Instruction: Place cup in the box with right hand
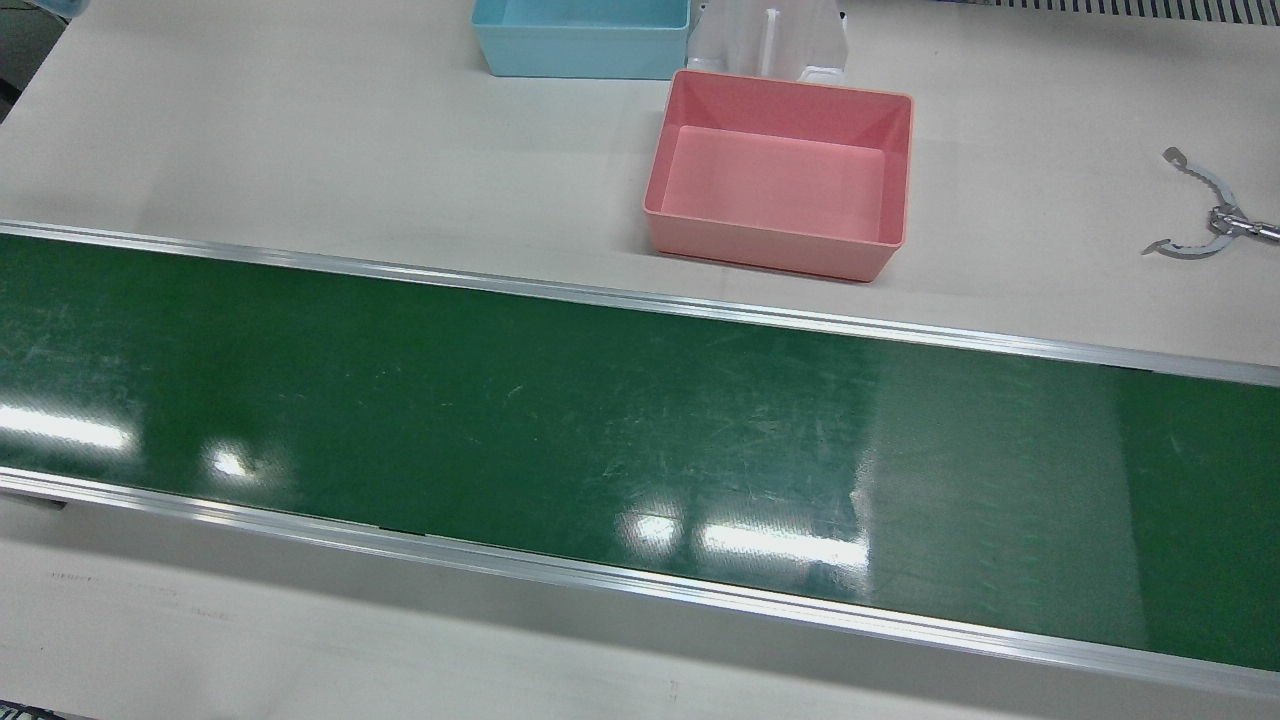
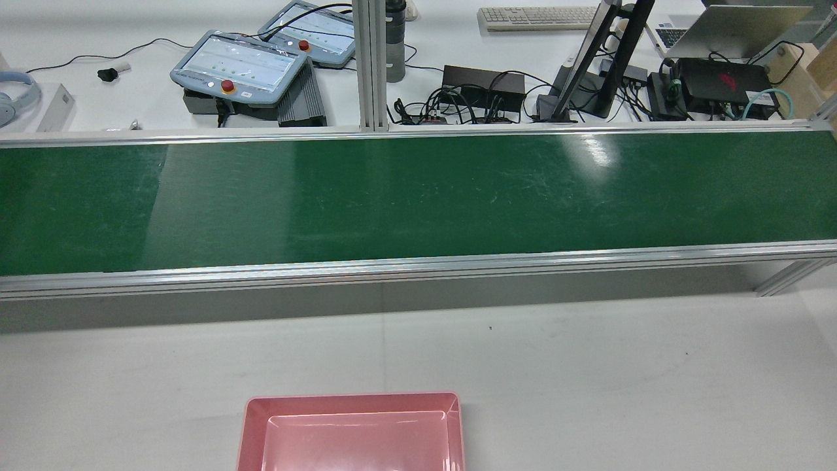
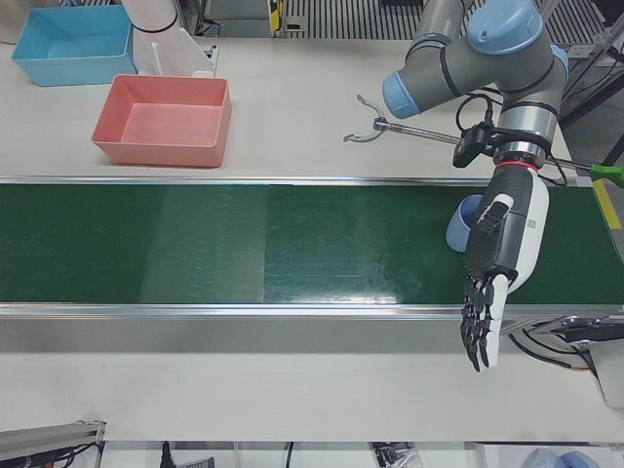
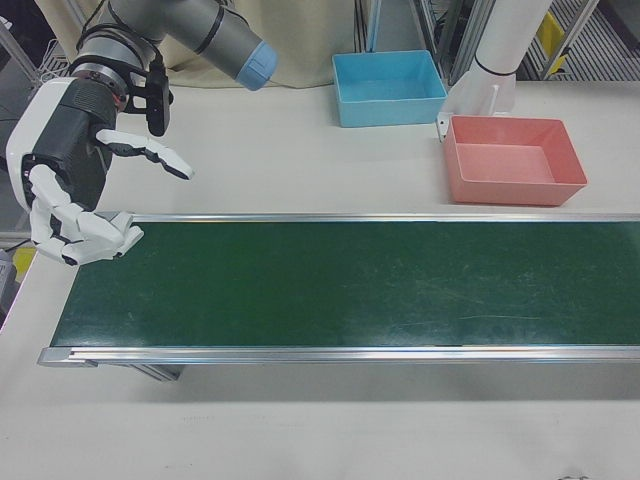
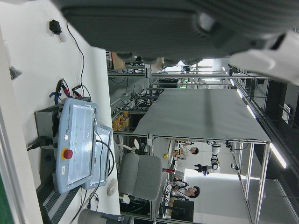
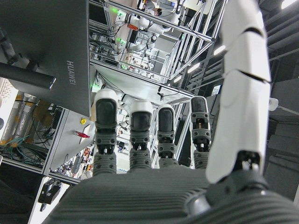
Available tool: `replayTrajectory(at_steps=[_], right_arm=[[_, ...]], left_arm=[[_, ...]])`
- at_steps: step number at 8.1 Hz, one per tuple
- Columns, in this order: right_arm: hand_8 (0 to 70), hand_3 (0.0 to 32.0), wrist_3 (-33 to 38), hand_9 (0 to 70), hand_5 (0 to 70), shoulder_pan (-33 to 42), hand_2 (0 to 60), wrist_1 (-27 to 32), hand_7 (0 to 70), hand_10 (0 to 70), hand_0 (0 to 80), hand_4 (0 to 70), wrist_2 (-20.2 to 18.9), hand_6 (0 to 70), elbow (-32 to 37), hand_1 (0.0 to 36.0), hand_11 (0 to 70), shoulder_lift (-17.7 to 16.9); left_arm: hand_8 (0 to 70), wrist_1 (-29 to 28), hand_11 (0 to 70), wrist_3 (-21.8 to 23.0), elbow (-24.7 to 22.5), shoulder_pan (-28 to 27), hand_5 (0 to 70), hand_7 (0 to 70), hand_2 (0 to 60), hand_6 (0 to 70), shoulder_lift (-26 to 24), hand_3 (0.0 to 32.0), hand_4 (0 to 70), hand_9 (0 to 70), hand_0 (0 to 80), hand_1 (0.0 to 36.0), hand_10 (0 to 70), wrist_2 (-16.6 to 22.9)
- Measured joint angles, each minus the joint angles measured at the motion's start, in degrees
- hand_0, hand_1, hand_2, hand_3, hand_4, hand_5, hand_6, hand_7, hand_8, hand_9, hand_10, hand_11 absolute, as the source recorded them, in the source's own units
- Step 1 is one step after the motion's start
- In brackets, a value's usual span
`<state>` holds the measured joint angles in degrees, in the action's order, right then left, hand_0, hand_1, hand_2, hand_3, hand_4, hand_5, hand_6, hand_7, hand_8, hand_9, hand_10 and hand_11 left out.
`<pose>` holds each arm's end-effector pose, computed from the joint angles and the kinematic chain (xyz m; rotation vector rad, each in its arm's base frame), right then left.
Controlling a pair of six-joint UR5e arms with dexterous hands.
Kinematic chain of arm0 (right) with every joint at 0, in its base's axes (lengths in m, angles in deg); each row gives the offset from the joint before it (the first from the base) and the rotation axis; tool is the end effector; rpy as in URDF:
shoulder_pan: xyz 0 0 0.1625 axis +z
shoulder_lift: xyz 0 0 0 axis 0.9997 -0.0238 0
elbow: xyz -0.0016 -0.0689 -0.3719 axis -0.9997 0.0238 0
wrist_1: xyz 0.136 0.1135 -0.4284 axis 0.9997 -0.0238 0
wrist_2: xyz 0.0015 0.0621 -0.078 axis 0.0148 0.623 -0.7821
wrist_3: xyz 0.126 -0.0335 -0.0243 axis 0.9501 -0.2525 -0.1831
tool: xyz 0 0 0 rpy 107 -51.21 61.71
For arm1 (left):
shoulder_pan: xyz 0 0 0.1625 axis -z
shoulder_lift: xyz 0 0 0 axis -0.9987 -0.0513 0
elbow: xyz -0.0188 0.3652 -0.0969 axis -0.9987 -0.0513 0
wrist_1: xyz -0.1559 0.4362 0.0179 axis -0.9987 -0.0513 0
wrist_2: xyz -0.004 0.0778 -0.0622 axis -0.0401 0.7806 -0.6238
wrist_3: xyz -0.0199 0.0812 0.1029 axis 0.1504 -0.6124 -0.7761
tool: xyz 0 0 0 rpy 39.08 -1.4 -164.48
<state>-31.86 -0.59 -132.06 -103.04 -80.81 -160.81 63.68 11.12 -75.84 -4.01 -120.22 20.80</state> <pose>0.1221 -0.6060 0.4312 0.3556 -2.2001 1.9749 -0.0211 -0.6640 0.4783 -0.3773 2.0888 -1.9560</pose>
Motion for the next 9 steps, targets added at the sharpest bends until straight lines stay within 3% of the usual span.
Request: replayTrajectory(at_steps=[1,2,7,9], right_arm=[[4.1,0.0,-0.5,8.0,7.1,0.5,0.0,0.1,6.9,6.9,53.2,0.0,-0.4,4.6,-0.3,20.6,12.4,-0.3],[0.0,0.0,-0.9,0.0,6.4,0.0,0.5,0.3,0.0,2.4,53.0,0.0,-0.7,2.0,-0.4,21.9,6.0,-1.0],[0.0,0.0,-1.0,0.0,6.7,-2.9,7.1,0.5,0.0,1.2,53.0,0.0,-1.0,1.1,-2.3,24.1,4.4,-2.0],[0.0,0.0,-1.1,0.0,6.5,-1.8,8.4,0.3,0.0,0.0,53.4,0.0,-2.0,0.0,-3.4,25.2,0.0,-2.2]], left_arm=[[0.0,0.0,0.0,0.0,0.0,0.0,0.0,0.0,0.0,0.0,0.0,0.0,0.0,0.0,0.0,0.0,0.0,0.0],[0.0,0.0,0.0,0.0,0.0,0.0,0.0,0.0,0.0,0.0,0.0,0.0,0.0,0.0,0.0,0.0,0.0,0.0],[0.0,0.1,0.0,0.0,0.0,-0.1,0.0,0.0,0.0,0.0,0.0,0.0,0.0,0.0,0.0,0.0,0.0,0.0],[0.0,0.1,0.0,0.0,0.0,-0.1,0.0,0.0,0.0,0.0,0.0,0.0,0.0,0.0,0.0,0.0,0.0,0.0]])
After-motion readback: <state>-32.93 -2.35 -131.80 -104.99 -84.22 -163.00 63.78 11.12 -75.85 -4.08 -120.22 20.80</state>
